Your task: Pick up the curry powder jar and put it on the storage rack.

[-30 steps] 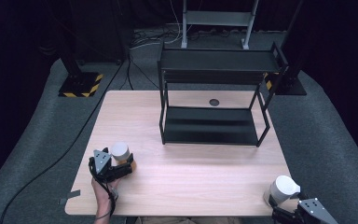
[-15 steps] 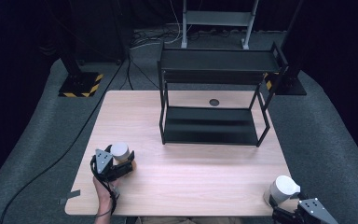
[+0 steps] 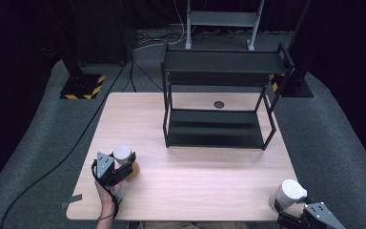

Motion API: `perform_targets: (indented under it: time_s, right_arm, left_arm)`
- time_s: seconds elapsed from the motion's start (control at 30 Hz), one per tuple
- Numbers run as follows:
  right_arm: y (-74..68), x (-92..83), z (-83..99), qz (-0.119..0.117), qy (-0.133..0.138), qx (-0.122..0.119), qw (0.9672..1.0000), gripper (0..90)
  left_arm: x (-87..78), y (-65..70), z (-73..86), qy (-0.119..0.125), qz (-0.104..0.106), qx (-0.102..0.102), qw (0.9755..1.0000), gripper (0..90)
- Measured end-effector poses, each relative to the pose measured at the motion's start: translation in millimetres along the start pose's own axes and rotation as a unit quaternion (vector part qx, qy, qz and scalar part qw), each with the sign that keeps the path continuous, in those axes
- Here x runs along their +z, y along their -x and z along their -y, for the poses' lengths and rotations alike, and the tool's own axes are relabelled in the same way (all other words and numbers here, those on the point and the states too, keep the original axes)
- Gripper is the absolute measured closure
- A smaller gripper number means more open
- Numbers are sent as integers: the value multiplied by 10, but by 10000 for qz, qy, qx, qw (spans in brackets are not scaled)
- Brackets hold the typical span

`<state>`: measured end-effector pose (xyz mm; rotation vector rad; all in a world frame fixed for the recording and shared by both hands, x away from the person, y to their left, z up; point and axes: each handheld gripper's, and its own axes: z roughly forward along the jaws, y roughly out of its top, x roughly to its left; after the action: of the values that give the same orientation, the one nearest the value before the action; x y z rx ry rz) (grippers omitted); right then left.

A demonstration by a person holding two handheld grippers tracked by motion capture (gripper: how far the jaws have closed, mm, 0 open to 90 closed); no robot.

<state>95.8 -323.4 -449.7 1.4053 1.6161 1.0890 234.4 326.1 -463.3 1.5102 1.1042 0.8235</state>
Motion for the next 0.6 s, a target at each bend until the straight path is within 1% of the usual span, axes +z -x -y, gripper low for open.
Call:
perform_targets:
  time_s: [0.07,0.23,0.4,0.53,0.6]
  right_arm:
    - [3,-10,6,14,25,12,10000,0]
    - [8,-27,13,45,62,11,10000,0]
    - [16,-32,18,46,86,29,9999,0]
    - [21,-33,25,38,99,40,9999,0]
    - [24,-31,25,34,96,41,9999,0]
  left_arm:
    - [-3,-7,-20,4,49,-3,10000,337]
    - [-23,9,-114,9,192,115,9997,336]
    - [-41,17,-214,31,342,164,9993,336]
    - [-51,39,-291,50,445,310,9985,336]
    - [-46,40,-339,20,521,368,9980,336]
